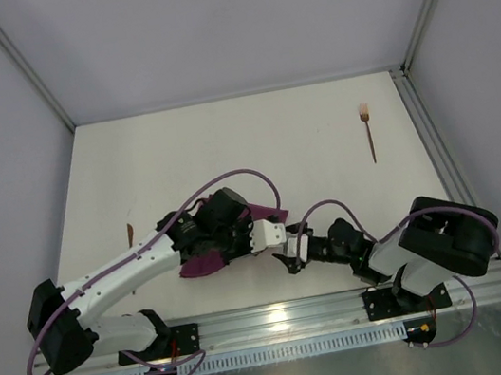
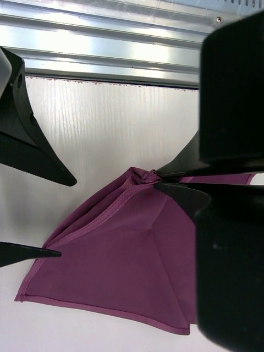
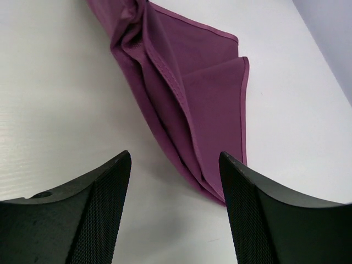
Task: Fold the napkin into a case and place the utensils inside
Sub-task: Pick up the upper triangle-folded napkin from the center of the board.
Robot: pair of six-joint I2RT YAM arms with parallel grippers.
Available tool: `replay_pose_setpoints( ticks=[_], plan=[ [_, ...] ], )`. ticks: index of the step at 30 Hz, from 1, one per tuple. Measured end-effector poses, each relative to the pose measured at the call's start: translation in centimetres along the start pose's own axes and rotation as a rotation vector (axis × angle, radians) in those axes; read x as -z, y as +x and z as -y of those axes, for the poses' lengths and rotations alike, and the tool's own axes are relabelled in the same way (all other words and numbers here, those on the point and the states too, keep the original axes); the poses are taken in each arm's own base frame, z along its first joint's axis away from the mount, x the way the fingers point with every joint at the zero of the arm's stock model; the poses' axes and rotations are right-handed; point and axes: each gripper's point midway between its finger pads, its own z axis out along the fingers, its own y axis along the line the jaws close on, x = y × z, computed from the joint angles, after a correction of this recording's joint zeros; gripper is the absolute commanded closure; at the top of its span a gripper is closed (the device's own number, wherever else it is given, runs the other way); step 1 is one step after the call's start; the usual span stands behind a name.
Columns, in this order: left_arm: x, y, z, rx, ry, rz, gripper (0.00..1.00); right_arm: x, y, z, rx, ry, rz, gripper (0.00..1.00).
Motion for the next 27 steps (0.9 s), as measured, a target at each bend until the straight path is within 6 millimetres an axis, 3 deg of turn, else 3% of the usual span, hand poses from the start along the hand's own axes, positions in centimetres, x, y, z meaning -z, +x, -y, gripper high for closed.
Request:
replay_pose_setpoints(
  ticks=[5, 11, 16, 25, 27],
  plan=[
    [0.0, 0.0, 0.1, 0.003, 0.006, 0.001, 1.00, -0.9, -0.3, 0.0, 0.000, -0.021, 0.018, 0.29],
    [0.1, 0.1, 0.2, 0.008, 0.012, 0.000, 1.00, -1.6, 1.1, 0.2, -0.022, -0.033, -0.014, 0.30],
    [0.5, -0.3, -0.1, 0.014, 0.008, 0.009, 1.00, -1.4, 3.0, -0.8, -0.060, -0.060, -0.064, 0.33],
    [1.5, -1.0, -0.5, 0.026, 0.001, 0.022, 1.00, -1.3, 4.5, -0.2, -0.085, -0.025, -0.113, 0.50],
    [1.9, -1.3, -0.6, 0.032, -0.004, 0.029, 1.00, -1.2, 4.7, 0.2, -0.084, -0.008, -0.123, 0.58]
  ],
)
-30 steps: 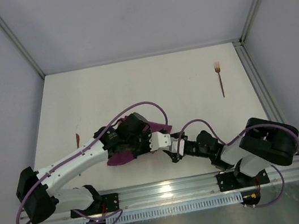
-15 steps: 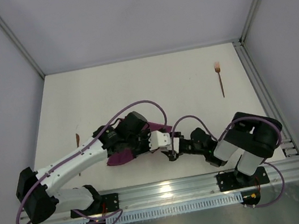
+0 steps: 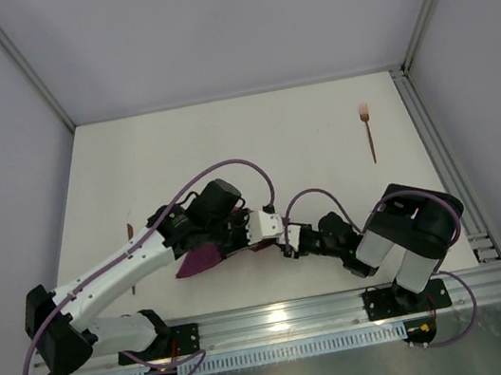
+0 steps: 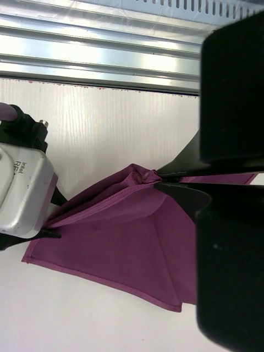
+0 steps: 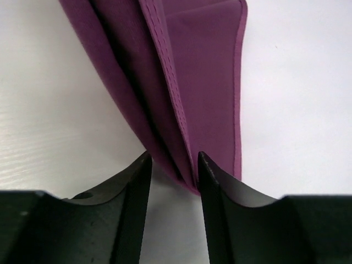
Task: Fold the napkin into a case and place the utensils inside
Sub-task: Pick up the upper triangle-folded napkin from the center of the board.
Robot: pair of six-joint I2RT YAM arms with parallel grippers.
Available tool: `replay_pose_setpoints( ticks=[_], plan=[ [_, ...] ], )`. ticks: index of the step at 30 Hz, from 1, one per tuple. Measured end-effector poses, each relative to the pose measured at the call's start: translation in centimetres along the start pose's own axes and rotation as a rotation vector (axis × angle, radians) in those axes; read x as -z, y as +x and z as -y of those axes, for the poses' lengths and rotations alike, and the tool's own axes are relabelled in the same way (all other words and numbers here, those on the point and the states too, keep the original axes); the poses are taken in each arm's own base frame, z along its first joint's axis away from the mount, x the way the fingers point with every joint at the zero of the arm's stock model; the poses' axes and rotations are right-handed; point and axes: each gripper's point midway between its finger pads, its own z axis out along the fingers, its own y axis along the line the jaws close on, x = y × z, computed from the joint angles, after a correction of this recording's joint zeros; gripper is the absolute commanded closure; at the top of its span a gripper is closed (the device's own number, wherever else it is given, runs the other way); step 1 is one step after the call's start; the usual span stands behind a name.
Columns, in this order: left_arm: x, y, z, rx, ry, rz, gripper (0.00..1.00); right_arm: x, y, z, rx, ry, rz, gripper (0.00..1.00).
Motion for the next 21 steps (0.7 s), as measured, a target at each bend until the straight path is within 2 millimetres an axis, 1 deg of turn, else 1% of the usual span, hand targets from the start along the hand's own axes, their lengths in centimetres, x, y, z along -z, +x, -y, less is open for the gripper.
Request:
replay_pose_setpoints(
  ticks=[1, 2, 4, 5, 9, 11, 14, 17, 19, 21],
  plan=[
    [0.2, -0.2, -0.1, 0.004, -0.004, 0.006, 1.00, 0.0, 0.0, 0.3, -0.002, 0.011, -0.003, 0.62],
    [0.5, -0.3, -0.2, 0.008, -0.009, 0.011, 1.00, -0.1, 0.0, 0.5, -0.003, 0.020, -0.005, 0.69],
    [0.8, -0.6, -0.4, 0.012, -0.019, 0.021, 1.00, -0.2, -0.1, 1.0, -0.007, 0.039, -0.003, 0.75],
    [1.0, -0.7, -0.5, 0.013, -0.022, 0.023, 1.00, -0.2, -0.1, 1.2, -0.014, 0.044, -0.003, 0.81],
    [1.1, -0.5, -0.7, 0.023, -0.030, 0.020, 1.00, 0.0, -0.1, 1.7, -0.032, 0.056, 0.002, 0.95],
    [1.2, -0.4, -0.9, 0.031, -0.042, 0.014, 1.00, 0.1, -0.8, 1.7, -0.040, 0.042, 0.013, 0.96],
    [1.4, 0.1, -1.8, 0.055, -0.086, -0.008, 1.00, 0.1, -2.7, 2.2, -0.047, 0.019, 0.042, 0.96],
    [2.1, 0.4, -3.1, 0.073, -0.155, -0.031, 1.00, 0.1, -5.2, 3.1, -0.050, -0.002, 0.067, 0.96],
    [2.7, 0.3, -4.2, 0.087, -0.210, -0.036, 1.00, 0.1, -6.8, 3.6, -0.058, -0.022, 0.073, 0.96],
    [3.4, -0.1, -5.4, 0.094, -0.270, -0.036, 1.00, -0.1, -7.8, 3.7, -0.078, -0.055, 0.059, 0.96]
  ],
)
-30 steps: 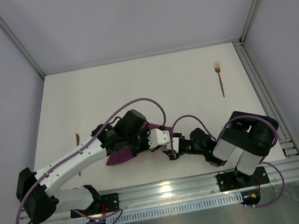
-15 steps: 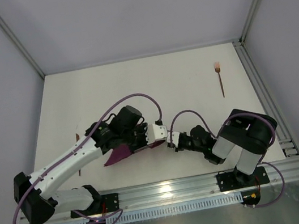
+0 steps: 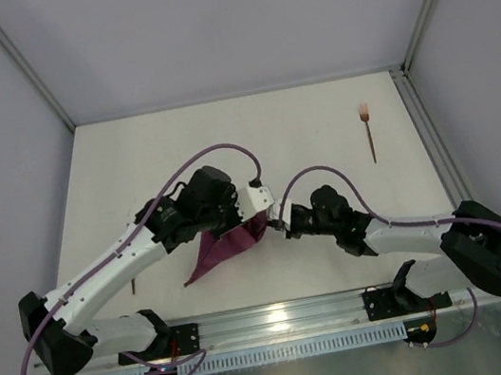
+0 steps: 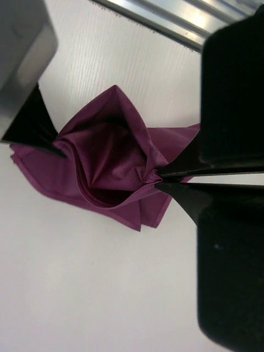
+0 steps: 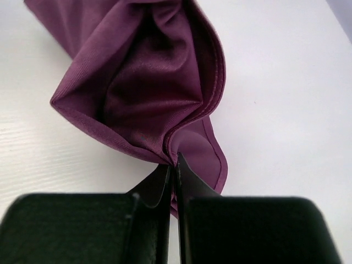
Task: Fold the napkin into a case and place the utensils inside
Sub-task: Pick up the upper triangle-folded napkin from the center of the board, then turn over the upper triangle folded napkin at the center of the board.
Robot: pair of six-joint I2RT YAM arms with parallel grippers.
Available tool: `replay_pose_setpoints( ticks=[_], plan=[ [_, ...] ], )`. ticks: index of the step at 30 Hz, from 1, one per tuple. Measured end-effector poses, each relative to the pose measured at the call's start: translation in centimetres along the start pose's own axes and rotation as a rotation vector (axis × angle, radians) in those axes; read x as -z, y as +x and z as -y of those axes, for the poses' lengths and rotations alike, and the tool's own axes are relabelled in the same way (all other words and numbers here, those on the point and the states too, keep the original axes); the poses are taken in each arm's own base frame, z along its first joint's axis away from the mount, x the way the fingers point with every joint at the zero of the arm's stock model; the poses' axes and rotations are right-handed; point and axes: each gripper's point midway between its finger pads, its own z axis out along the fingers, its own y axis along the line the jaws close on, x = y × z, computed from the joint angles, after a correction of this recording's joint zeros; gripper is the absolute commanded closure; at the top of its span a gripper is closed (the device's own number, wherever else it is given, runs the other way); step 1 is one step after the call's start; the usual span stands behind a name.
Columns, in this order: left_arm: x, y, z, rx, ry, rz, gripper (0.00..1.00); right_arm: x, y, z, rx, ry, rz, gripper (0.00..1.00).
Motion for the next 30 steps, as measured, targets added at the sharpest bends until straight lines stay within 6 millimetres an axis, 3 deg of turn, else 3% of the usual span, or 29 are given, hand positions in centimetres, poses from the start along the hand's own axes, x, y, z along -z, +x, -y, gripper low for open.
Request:
replay_pose_setpoints(
  ticks=[3, 9, 23, 30],
  plan=[
    [0.7, -0.4, -1.7, 0.013, -0.079, -0.001, 1.00, -0.1, -0.3, -0.2, -0.037, -0.038, -0.044, 0.96],
    [3.0, -0.8, -4.4, 0.035, -0.214, 0.007, 1.00, 1.3, 1.3, -1.8, -0.103, -0.106, -0.149, 0.96],
    [7.0, -2.3, -9.1, 0.006, -0.454, 0.006, 1.00, 0.9, -5.8, -0.1, -0.267, -0.153, -0.160, 0.96],
    [8.5, -1.8, -12.4, 0.007, -0.587, -0.012, 1.00, -1.2, -10.4, -0.1, -0.414, -0.181, -0.149, 0.96]
  ],
)
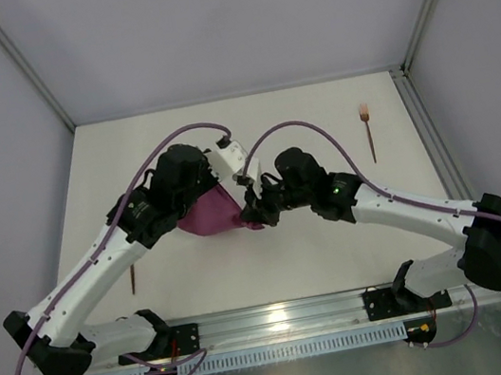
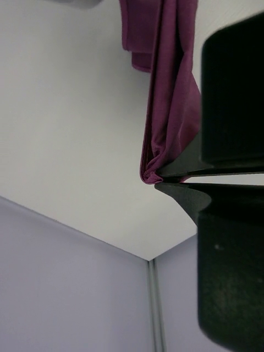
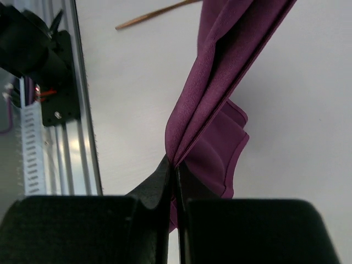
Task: Fold the napkin into a case and place the utensils inside
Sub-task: Turn over the upper triangle folded napkin at the center of the board.
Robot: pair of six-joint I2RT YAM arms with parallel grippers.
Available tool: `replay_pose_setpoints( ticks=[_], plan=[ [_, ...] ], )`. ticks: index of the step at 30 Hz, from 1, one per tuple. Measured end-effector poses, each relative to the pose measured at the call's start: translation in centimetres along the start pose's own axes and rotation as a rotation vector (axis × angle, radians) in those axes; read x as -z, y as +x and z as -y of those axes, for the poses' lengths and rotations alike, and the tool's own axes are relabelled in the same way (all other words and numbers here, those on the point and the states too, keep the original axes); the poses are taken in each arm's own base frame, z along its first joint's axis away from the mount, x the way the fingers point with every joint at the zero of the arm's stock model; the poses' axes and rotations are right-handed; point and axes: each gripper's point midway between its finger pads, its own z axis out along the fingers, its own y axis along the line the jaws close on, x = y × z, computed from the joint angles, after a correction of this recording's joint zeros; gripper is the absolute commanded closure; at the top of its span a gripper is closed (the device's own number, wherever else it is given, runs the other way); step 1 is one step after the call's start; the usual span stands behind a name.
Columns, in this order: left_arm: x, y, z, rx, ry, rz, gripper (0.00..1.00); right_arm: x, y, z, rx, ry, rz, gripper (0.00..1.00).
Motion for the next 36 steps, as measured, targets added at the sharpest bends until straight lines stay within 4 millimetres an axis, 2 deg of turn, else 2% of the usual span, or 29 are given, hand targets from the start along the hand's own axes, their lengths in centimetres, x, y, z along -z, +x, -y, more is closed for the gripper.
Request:
replay_pose_setpoints(
  ticks=[4, 8, 10, 14, 18, 20, 25, 28, 32, 34, 36],
  plan=[
    [-0.6, 0.9, -2.4, 0.034, -0.058, -0.010, 1.00, -1.6, -2.4, -0.4, -0.113, -0.006, 0.021, 0.96],
    [-1.4, 2.7, -4.6, 0.084, -0.096, -0.040, 1.00, -3.3, -4.2, 0.4, -0.239, 0.033, 0.057, 0.96],
    [-1.6, 3.9, -5.6, 0.108, -0.115, -0.057, 1.00, -5.0, -5.0, 0.3, -0.285, 0.043, 0.060, 0.96],
    [-1.8, 6.9, -7.1, 0.157, -0.154, -0.100, 1.00, -9.5, -6.4, -1.2, -0.360, 0.030, 0.057, 0.96],
    [-0.9, 10.7, -9.2, 0.207, -0.215, -0.155, 1.00, -13.5, -8.3, -2.3, -0.429, 0.021, 0.073, 0.96],
    [-0.3, 12.0, -10.4, 0.232, -0.249, -0.164, 1.00, -15.3, -9.6, -2.9, -0.453, 0.006, 0.090, 0.96],
    [1.9, 13.9, -13.3, 0.262, -0.344, -0.169, 1.00, -18.5, -13.1, -4.7, -0.487, -0.053, 0.162, 0.96],
    [2.6, 14.4, -14.5, 0.269, -0.388, -0.173, 1.00, -19.7, -14.8, -5.5, -0.519, -0.088, 0.203, 0.96],
    [2.1, 14.1, -14.2, 0.257, -0.356, -0.148, 1.00, -20.0, -15.2, -6.0, -0.578, -0.126, 0.251, 0.96],
    [0.8, 13.4, -13.0, 0.248, -0.286, -0.111, 1.00, -20.0, -14.0, -6.0, -0.617, -0.131, 0.260, 0.96],
    [-0.8, 13.4, -11.2, 0.246, -0.203, -0.090, 1.00, -19.9, -11.5, -5.6, -0.668, -0.120, 0.246, 0.96]
  ],
)
